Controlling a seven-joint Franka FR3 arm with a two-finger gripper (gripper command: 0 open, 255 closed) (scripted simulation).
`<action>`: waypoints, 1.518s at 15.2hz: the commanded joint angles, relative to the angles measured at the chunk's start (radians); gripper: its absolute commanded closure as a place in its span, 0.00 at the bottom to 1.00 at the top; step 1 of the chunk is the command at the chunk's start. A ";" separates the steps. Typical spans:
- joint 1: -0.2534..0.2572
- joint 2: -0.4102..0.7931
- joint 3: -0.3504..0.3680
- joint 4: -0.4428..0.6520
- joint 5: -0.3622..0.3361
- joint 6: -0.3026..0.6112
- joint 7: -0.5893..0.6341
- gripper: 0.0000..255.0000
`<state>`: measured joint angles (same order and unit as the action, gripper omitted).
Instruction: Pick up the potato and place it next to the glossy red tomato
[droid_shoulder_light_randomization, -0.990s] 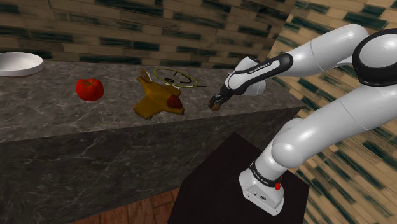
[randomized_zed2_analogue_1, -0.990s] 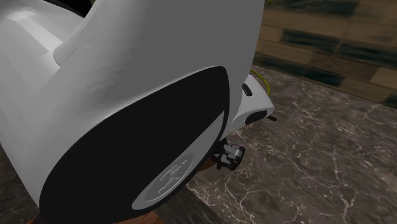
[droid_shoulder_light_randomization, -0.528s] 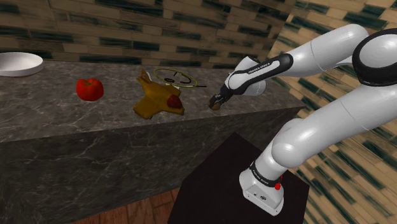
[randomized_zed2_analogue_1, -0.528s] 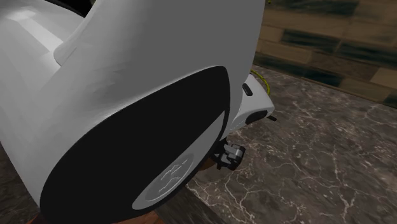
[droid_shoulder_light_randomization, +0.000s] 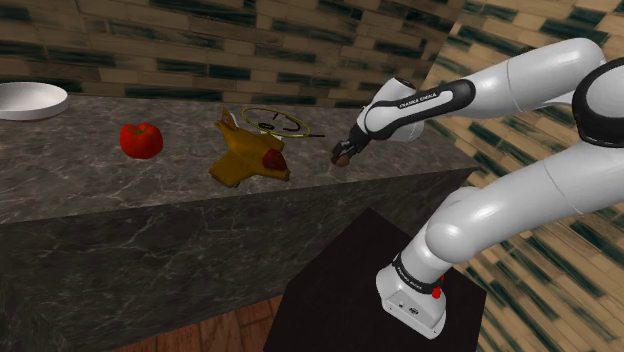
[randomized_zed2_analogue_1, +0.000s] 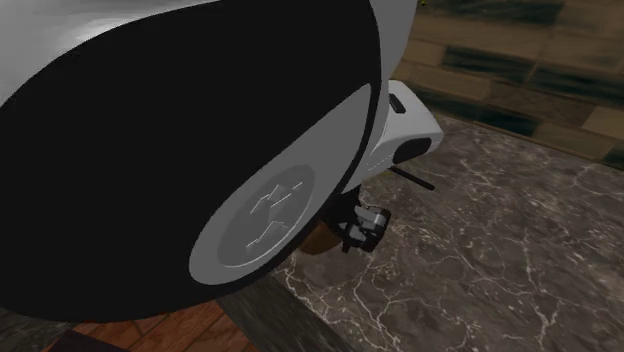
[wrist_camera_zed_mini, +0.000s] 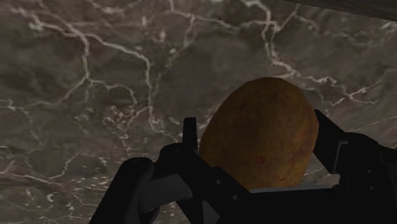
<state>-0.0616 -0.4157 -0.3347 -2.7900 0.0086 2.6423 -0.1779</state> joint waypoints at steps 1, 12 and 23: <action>-0.009 -0.024 0.008 0.011 -0.009 -0.035 0.009 1.00; -0.035 -0.133 0.047 0.091 -0.035 -0.223 0.048 1.00; -0.041 -0.197 0.073 0.198 -0.040 -0.394 0.072 1.00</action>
<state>-0.1022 -0.6071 -0.2638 -2.6009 -0.0311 2.2637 -0.1073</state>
